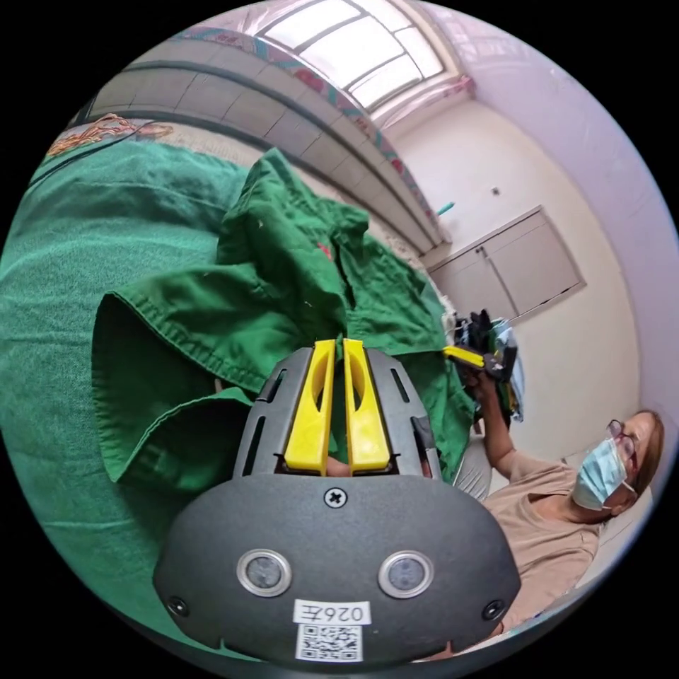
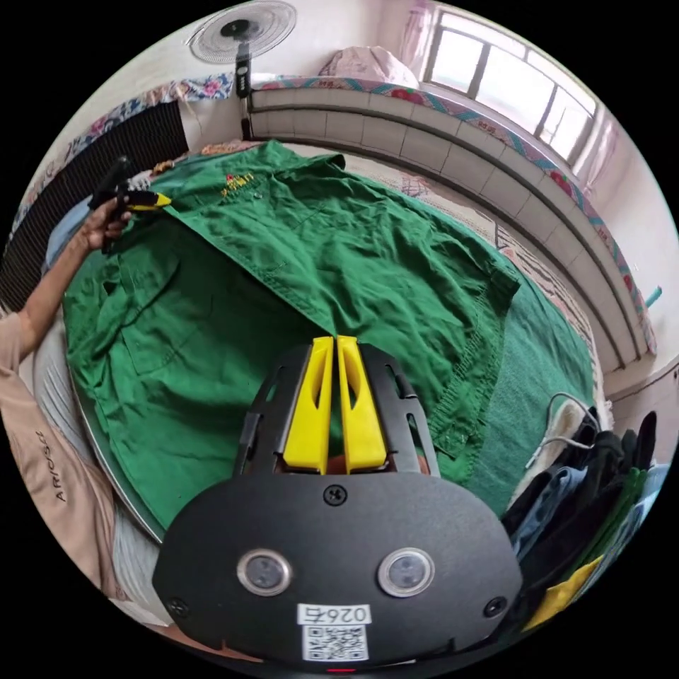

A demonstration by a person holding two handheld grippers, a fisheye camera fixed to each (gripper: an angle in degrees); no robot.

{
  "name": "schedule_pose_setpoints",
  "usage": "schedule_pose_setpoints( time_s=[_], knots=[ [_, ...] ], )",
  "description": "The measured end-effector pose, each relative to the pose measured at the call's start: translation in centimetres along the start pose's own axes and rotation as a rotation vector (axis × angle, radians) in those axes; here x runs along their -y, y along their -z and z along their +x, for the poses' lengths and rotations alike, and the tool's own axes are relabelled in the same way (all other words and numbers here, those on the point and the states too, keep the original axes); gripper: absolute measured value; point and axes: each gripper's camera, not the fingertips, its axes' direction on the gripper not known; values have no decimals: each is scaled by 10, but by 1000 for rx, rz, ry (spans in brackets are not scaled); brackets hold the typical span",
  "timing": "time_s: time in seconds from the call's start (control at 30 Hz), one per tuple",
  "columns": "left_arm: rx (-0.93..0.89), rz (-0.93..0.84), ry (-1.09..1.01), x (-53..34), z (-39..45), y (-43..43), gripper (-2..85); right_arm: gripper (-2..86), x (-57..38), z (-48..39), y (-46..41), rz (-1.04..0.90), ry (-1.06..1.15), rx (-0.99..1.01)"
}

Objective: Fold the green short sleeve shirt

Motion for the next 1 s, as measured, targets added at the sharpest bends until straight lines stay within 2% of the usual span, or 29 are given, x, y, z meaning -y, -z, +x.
schedule_pose_setpoints(
  time_s=[0.07, 0.27, 0.43, 0.5, 0.6, 0.67, 0.7, 0.8, 0.83, 0.9, 0.93, 1.0],
  knots=[
    [66, -84, -7, -1, 0, -24, 23, -16, 7, -17, -6, -52, 52, -73],
    [130, -88, -36, -6, 9, -38, 37, -15, 20, -48, 14, -1, 115, -231],
    [79, -78, 16, -10, -2, -44, 53, 4, 21, -53, -4, -164, 202, -153],
    [43, -32, 55, -13, -8, -33, 56, 22, 20, -41, 10, -169, 176, -115],
    [11, 194, 145, -32, -9, 3, 8, 11, 4, 3, 47, -68, 9, 0],
    [130, 348, 126, -47, 20, 14, -4, -2, -14, 47, 68, 99, -202, 93],
    [163, 357, 96, -46, 32, 10, -6, -4, -19, 56, 69, 134, -254, 115],
    [182, 228, -224, -15, 109, -56, -9, -9, -25, 83, 49, 161, -394, 183],
    [204, 116, -331, -1, 136, -97, -9, -10, -21, 83, 34, 125, -400, 186],
    [333, -103, -445, 13, 158, -163, -9, -13, -12, 77, 9, 26, -368, 141],
    [528, -281, -474, 11, 153, -207, -9, -13, -8, 70, -6, -66, -315, 56],
    [481, -184, -526, 0, 149, -202, -9, -14, -9, 69, 0, -45, -270, 22]
  ],
)
